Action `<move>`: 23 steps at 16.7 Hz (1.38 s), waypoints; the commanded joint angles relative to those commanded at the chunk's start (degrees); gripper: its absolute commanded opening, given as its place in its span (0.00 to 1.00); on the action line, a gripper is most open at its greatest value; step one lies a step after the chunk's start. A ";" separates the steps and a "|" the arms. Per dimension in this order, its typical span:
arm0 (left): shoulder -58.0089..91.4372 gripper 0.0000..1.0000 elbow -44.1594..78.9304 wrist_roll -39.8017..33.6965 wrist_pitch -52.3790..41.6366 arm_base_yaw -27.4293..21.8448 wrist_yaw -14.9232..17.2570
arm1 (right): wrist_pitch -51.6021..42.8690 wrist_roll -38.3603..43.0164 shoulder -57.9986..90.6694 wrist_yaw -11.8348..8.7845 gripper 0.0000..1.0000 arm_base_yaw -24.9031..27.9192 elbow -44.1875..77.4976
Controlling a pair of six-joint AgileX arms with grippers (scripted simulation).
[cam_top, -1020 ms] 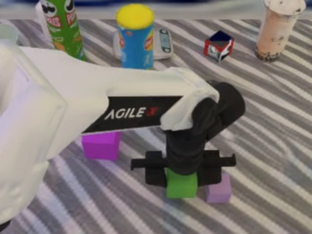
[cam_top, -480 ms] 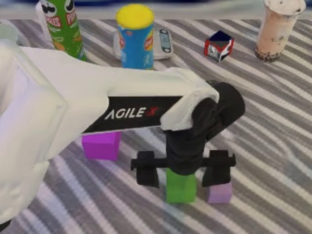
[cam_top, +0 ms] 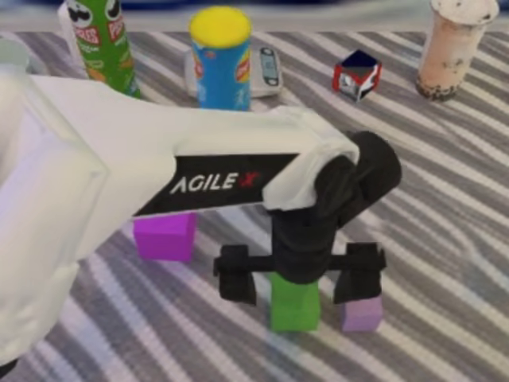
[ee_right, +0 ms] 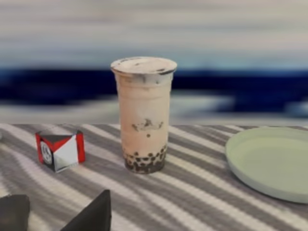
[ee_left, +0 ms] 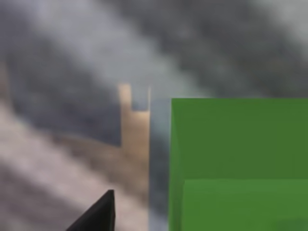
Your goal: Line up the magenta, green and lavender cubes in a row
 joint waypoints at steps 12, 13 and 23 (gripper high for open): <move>-3.93 1.00 8.75 -0.17 -12.96 0.86 -0.05 | 0.00 0.00 0.00 0.00 1.00 0.00 0.00; -4.00 1.00 8.67 0.57 -12.92 1.50 -0.03 | 0.00 0.00 0.00 0.00 1.00 0.00 0.00; -5.70 1.00 5.18 26.98 -12.18 23.35 0.74 | 0.00 0.00 0.00 0.00 1.00 0.00 0.00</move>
